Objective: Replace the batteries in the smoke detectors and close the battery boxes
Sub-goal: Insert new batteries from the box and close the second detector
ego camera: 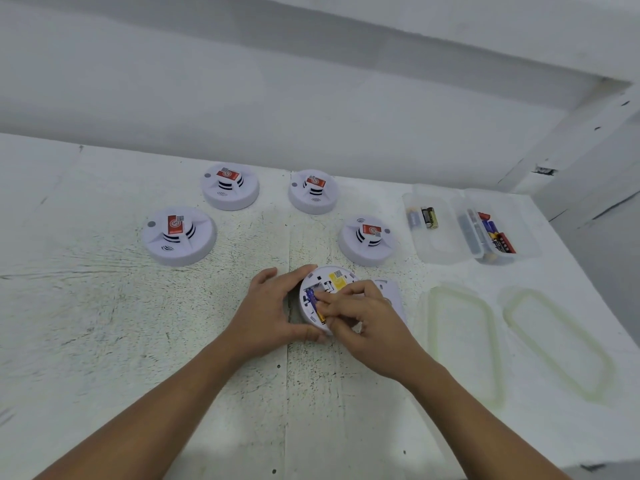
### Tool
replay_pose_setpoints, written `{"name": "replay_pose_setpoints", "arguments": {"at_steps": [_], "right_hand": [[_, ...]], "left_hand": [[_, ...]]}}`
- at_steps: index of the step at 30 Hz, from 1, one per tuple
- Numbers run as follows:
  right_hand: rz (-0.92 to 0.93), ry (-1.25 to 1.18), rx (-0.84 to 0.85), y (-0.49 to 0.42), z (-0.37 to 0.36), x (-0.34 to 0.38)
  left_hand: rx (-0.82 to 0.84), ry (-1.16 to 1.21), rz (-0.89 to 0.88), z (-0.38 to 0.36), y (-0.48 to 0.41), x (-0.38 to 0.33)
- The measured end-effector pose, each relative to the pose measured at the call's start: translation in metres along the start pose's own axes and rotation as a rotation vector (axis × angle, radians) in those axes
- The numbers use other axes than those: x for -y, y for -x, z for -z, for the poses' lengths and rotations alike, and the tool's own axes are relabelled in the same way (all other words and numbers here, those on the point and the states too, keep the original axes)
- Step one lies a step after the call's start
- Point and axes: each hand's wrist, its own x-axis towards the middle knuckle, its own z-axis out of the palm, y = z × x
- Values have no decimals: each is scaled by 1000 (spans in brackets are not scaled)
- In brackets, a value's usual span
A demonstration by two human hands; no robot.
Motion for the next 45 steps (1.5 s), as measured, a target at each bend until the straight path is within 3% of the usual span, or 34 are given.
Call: {"name": "replay_pose_setpoints", "arguments": {"at_steps": [5, 11, 13, 16, 18, 20, 23, 25, 30, 37, 39, 41, 43, 45], "right_hand": [[-143, -174, 47, -9, 12, 12], [-334, -605, 180, -24, 75, 5], [-373, -750, 87, -30, 111, -13], [-455, -873, -246, -38, 173, -46], [-519, -766, -451, -42, 209, -71], [-615, -490, -546, -52, 231, -104], [-772, 153, -373, -63, 244, -143], [-778, 431, -228, -65, 239, -151], [-743, 685, -175, -66, 217, -162], [-694, 779, -130, -69, 212, -170], [-684, 710, -174, -67, 217, -174], [-682, 528, -327, -66, 226, -171], [-681, 132, -538, -66, 235, -157], [-667, -388, -640, -64, 241, -132]], "left_hand": [[7, 10, 12, -4, 1, 8], [26, 12, 132, -7, -2, 20], [26, -7, 152, -9, -4, 24], [-9, 1, 151, -12, -6, 24], [-42, 20, 153, -16, -7, 22], [-57, 37, 165, -17, -7, 23], [-74, 18, 141, -19, -10, 20], [-91, 20, 132, -20, -11, 19], [-132, 50, 102, -23, -12, 19], [-127, 37, 112, -22, -10, 15], [-116, 22, 118, -21, -10, 14], [-113, 16, 121, -20, -9, 12], [-113, 12, 107, -20, -10, 11], [-110, 9, 100, -18, -10, 9]]}}
